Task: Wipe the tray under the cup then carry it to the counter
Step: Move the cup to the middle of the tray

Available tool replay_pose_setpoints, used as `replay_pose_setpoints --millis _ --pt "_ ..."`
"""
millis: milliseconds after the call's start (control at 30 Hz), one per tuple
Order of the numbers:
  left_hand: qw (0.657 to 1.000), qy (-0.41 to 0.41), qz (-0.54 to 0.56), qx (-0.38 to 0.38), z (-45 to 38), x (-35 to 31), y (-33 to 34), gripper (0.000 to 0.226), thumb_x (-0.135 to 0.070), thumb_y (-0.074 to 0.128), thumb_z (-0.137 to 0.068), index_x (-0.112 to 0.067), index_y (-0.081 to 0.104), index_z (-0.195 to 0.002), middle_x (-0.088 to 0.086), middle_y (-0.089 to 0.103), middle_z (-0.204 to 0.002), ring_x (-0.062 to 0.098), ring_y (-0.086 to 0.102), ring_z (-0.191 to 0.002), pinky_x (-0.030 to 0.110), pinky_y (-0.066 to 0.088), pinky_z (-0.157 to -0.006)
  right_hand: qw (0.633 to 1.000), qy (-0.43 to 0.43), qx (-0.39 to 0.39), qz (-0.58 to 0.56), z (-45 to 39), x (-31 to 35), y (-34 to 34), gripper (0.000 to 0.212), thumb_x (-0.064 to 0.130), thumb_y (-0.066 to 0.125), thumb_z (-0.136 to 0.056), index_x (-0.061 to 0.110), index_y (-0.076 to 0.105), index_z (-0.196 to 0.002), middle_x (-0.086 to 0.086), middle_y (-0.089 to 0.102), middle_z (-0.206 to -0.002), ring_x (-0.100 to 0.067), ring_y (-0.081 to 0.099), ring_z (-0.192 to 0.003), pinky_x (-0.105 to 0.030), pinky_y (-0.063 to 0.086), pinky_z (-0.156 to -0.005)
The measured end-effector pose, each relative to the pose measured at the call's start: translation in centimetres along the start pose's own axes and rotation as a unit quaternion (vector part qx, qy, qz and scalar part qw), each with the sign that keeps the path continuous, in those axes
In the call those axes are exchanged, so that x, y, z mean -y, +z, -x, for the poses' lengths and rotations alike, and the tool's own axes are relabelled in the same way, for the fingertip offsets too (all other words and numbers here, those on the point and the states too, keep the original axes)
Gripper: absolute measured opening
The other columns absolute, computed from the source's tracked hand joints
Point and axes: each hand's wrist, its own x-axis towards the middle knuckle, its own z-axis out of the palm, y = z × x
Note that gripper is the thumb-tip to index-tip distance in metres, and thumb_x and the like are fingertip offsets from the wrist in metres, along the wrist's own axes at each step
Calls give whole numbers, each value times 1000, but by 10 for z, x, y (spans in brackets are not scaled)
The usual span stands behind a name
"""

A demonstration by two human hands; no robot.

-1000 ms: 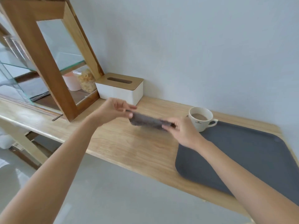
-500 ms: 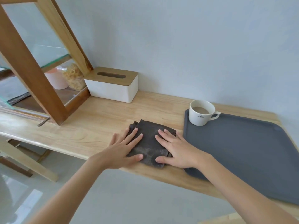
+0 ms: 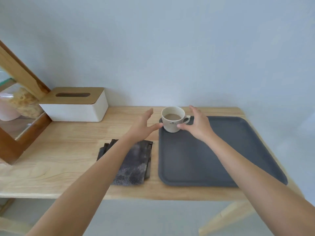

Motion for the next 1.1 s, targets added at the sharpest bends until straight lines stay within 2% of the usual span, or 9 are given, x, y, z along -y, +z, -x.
replay_pose_setpoints --millis 100,200,433,733,1100 --pt "999 20 34 -5 -22 1 21 72 -29 75 -79 -14 43 -142 2 50 -144 15 43 -136 37 33 -114 998 -30 37 -36 -9 -9 2 66 26 84 -67 23 56 -127 4 66 -118 -17 59 -110 -23 45 -86" --pt "995 44 79 -33 -26 -1 33 59 -17 77 -76 -12 55 -131 2 64 -128 11 57 -123 39 42 -109 995 -27 15 -91 -13 -13 5 58 22 84 -67 22 62 -120 4 69 -106 -17 64 -95 -29 50 -86" --pt "990 50 114 -67 -18 -30 55 57 -14 81 -73 -13 60 -126 -3 67 -122 5 61 -115 29 47 -103 993 -48 -9 -106 2 -32 -23 53 25 84 -65 24 66 -114 7 71 -97 -13 65 -87 -21 47 -76" --pt "988 61 104 -94 6 -85 121 58 -20 85 -68 -15 63 -122 -5 71 -115 4 65 -108 32 51 -99 994 -71 5 -78 39 -76 -98 51 27 85 -64 26 67 -112 9 73 -98 -10 67 -89 -25 51 -82" --pt "987 4 106 -119 32 -87 156 60 -19 87 -66 -16 63 -121 -5 71 -113 2 66 -105 31 51 -98 993 -70 30 -88 60 -103 -101 54 27 86 -63 24 65 -112 8 71 -101 -12 66 -93 -30 52 -87"
